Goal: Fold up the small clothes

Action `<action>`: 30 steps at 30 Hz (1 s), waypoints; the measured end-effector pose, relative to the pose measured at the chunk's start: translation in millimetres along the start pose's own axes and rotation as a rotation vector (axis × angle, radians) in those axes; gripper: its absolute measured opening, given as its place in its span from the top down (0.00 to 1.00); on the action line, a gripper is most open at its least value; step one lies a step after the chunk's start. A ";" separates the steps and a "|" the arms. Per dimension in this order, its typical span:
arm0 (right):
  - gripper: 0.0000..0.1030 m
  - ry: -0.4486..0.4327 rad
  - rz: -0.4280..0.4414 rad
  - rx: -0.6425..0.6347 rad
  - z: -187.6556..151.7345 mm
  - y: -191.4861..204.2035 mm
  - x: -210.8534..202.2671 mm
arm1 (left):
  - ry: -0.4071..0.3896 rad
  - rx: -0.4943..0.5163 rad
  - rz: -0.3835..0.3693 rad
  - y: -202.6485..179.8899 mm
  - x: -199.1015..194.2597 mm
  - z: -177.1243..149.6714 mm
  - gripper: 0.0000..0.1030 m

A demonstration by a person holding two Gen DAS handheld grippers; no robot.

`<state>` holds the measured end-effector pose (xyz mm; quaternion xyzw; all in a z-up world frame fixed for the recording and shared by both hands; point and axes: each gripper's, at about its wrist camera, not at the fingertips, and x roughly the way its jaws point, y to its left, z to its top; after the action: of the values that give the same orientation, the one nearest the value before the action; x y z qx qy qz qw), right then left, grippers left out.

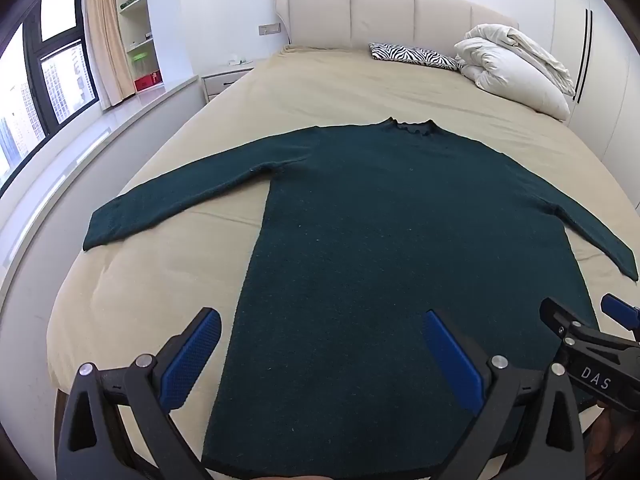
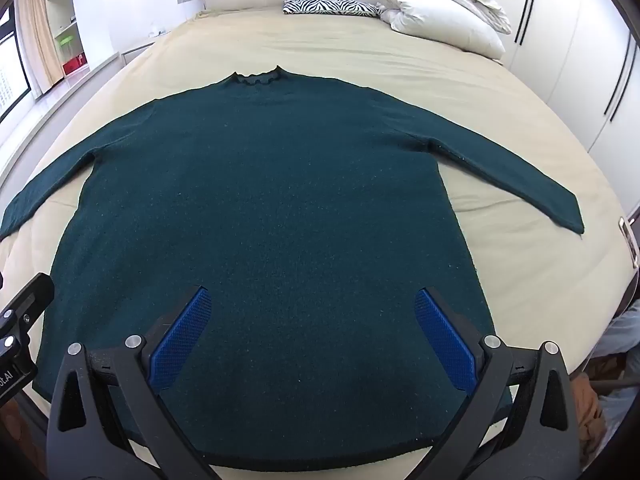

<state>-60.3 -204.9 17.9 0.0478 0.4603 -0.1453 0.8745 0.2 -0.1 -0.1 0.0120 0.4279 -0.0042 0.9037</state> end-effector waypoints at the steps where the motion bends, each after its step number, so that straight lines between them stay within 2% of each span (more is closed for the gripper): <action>1: 0.00 0.003 -0.002 -0.001 0.0 0.1 -0.2 | 0.000 0.002 0.002 -0.1 0.2 0.2 0.00; 7: 0.00 -0.004 0.003 0.000 -0.9 0.7 -4.2 | 0.005 0.008 -0.001 -2.1 1.1 6.6 0.00; 30: 0.00 -0.002 0.011 -0.004 -5.8 6.6 1.7 | -0.009 0.003 0.000 1.0 -0.9 -2.4 0.00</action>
<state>-62.0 -197.7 12.8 0.0487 0.4594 -0.1395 0.8759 -2.1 1.0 -1.0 0.0136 0.4239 -0.0047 0.9056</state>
